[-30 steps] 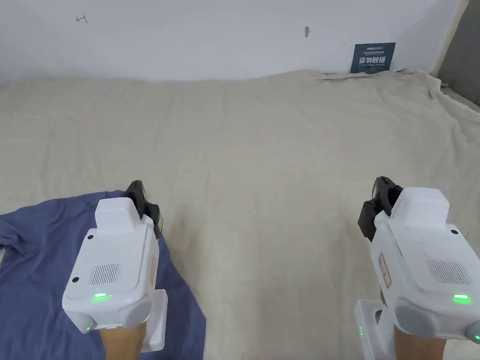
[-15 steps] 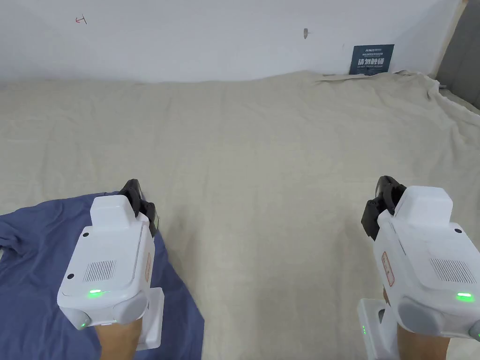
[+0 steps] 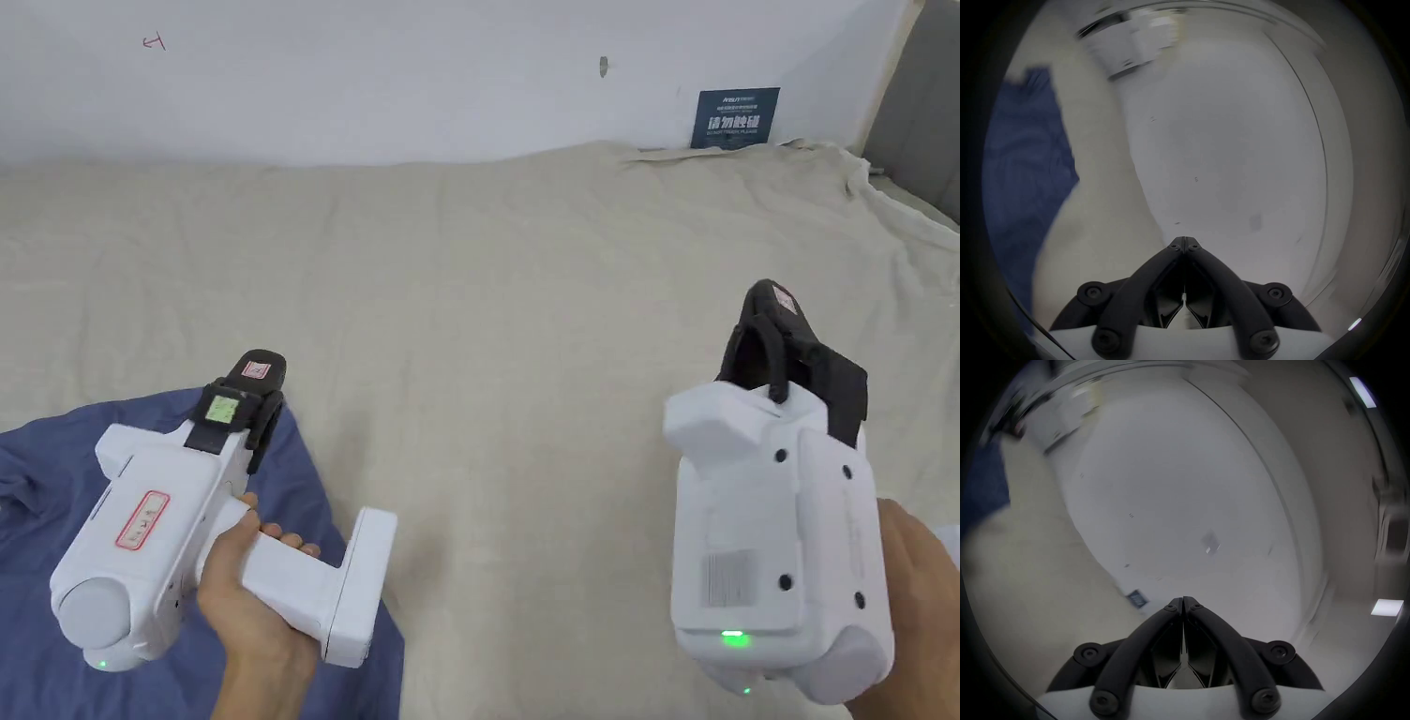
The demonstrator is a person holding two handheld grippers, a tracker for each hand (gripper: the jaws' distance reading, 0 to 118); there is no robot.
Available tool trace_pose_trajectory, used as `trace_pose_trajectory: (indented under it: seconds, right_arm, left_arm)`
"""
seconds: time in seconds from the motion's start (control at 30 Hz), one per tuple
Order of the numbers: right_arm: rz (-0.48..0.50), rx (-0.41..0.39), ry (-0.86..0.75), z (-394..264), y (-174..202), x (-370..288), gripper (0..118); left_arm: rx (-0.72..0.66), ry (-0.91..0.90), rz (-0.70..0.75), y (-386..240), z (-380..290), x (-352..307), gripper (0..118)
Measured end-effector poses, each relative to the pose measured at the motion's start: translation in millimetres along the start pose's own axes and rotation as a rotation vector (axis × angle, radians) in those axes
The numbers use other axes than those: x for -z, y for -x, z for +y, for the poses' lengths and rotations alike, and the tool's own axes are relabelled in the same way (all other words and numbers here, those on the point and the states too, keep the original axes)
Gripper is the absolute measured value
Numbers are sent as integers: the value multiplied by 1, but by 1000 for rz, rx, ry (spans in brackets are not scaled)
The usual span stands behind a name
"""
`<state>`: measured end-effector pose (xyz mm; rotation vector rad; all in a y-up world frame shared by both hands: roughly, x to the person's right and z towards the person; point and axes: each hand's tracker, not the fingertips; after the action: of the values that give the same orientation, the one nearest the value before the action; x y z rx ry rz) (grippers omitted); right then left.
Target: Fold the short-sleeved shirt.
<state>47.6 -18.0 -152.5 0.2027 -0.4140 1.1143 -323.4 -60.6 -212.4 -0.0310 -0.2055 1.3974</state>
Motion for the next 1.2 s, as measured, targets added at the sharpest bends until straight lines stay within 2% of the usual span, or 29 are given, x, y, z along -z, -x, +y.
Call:
trace_pose_trajectory:
  seconds: [0.03, 0.1, 0.17, 0.23, 0.33, 0.4, 0.5, 0.57, 0.83, 1.2]
  right_arm:
    - [6, 1, -11, -1, -1, 0, 0]
    - [59, 106, 9, -4, -5, 0, 0]
    - [96, 225, 85, -7, -10, 6, 0]
    - [164, 399, 165, -13, -22, 13, 0]
    - [279, 704, 261, -25, -35, 21, 0]
    - [338, 891, 326, -36, -38, 26, 0]
    - [387, 1083, 391, -48, -39, 29, 0]
    - [384, 1108, 406, -52, -37, 29, 0]
    - [378, 1098, 396, -28, -44, 18, 0]
    - [383, 1099, 391, -30, -48, 21, 0]
  left_arm:
    - [-22, -14, 7, 2, 0, -1, 0]
    - [111, -21, 79, -6, -1, -1, 0]
    - [386, 18, 139, -22, -10, 3, 0]
    - [686, 37, 192, -38, -21, 6, 0]
    - [1140, 0, 256, -53, -51, 11, 0]
    - [1352, -31, 268, -53, -67, 13, 0]
    - [1543, -44, 260, -49, -84, 12, 0]
    - [1596, -33, 250, -45, -86, 11, 0]
    - [1533, -32, 248, -46, -83, 10, 0]
    - [1511, -25, 250, -48, -80, 10, 0]
